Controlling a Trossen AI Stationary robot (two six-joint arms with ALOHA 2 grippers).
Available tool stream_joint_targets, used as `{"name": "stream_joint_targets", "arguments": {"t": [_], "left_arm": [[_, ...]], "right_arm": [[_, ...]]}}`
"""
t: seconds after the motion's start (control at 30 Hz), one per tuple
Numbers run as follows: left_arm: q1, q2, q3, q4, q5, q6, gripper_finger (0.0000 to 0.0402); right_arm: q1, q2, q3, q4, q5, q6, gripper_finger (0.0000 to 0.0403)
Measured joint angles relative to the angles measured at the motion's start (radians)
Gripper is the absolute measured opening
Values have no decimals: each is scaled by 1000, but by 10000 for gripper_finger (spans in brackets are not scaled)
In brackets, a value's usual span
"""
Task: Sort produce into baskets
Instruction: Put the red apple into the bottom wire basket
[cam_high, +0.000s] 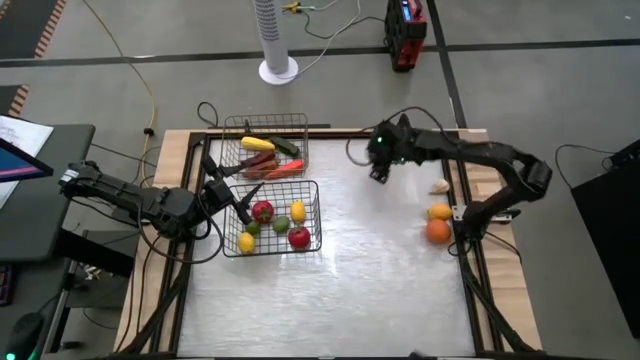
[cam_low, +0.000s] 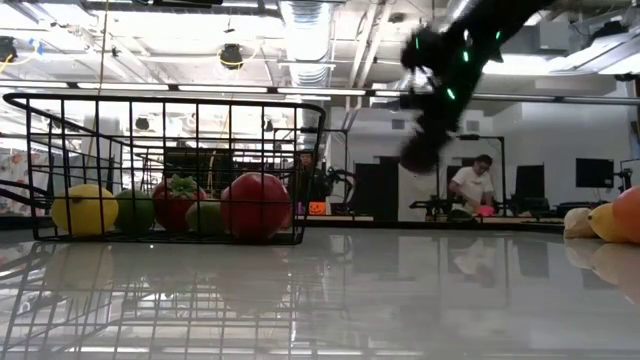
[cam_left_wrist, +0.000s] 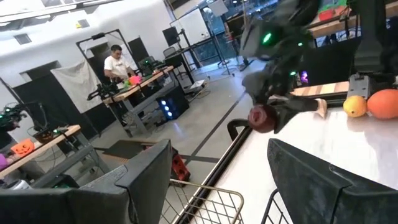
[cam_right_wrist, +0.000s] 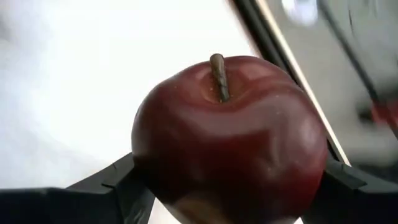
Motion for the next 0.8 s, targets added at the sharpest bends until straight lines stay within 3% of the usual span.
{"name": "stream_joint_targets", "arguments": {"t": [0.27,0.47,0.67,0.8], "left_arm": [[0,0,0,2,1,-33,253],[0,0,0,0,5,-42,253],[-3,-2,0,-13,7,-49,253],[-6,-3,0,-28,4,-49,253]], "right_arm": [[341,4,1,491,-117,84,330],[455,125,51,691,-116,145,331],[459,303,203,645,-292,160,366],[448,337,348,420,-318,114,395]]}}
